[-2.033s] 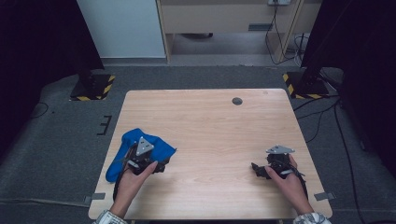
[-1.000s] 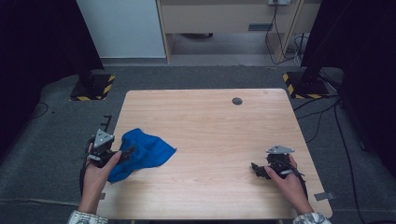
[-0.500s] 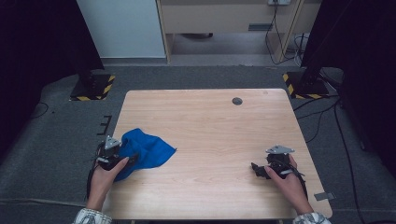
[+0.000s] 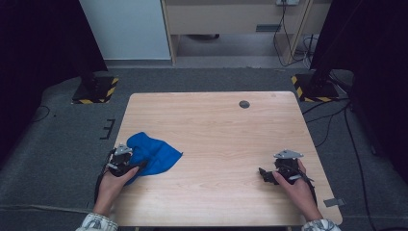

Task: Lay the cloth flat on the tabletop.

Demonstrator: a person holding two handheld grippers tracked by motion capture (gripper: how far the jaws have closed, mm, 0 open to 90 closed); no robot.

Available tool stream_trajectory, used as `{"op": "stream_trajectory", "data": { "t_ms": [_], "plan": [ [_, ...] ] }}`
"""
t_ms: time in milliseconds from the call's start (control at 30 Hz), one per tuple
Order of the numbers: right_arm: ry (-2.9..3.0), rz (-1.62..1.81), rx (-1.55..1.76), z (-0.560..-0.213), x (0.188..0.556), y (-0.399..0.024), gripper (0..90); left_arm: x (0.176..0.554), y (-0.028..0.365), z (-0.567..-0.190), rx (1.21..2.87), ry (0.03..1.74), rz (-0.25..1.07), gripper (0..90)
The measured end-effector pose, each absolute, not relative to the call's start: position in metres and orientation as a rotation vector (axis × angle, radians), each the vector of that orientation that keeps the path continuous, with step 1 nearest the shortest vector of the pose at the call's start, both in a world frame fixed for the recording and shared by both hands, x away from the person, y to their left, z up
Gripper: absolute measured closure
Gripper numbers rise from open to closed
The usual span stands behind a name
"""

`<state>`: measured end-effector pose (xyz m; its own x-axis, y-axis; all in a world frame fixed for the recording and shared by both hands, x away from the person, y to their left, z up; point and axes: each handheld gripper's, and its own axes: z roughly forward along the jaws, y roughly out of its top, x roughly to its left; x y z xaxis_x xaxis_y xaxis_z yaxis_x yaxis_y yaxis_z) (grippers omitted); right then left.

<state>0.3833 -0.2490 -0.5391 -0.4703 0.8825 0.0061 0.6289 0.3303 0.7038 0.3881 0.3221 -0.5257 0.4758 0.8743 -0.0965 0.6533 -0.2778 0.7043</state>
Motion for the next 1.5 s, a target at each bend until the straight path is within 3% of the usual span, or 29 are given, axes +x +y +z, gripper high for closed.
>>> {"op": "stream_trajectory", "data": {
  "t_ms": [167,267,700,1333,1500],
  "plan": [
    [2.222,0.918,1.339,-0.539,0.383,-0.249,0.8,0.388,0.322,-0.522,2.023,1.257,0.394,70.9],
    [2.222,0.919,1.339,-0.539,0.383,-0.249,0.7,0.385,0.322,-0.514,2.005,1.227,0.432,74.5],
    [2.224,0.918,1.337,-0.539,0.384,-0.249,0.5,0.374,0.277,-0.467,1.925,1.050,0.445,75.9],
    [2.217,0.913,1.345,-0.539,0.384,-0.247,0.3,0.382,0.123,-0.429,1.971,0.737,0.318,75.8],
    [2.214,0.910,1.350,-0.539,0.384,-0.247,0.5,0.391,0.088,-0.441,2.012,0.732,0.273,75.8]
  ]
}}
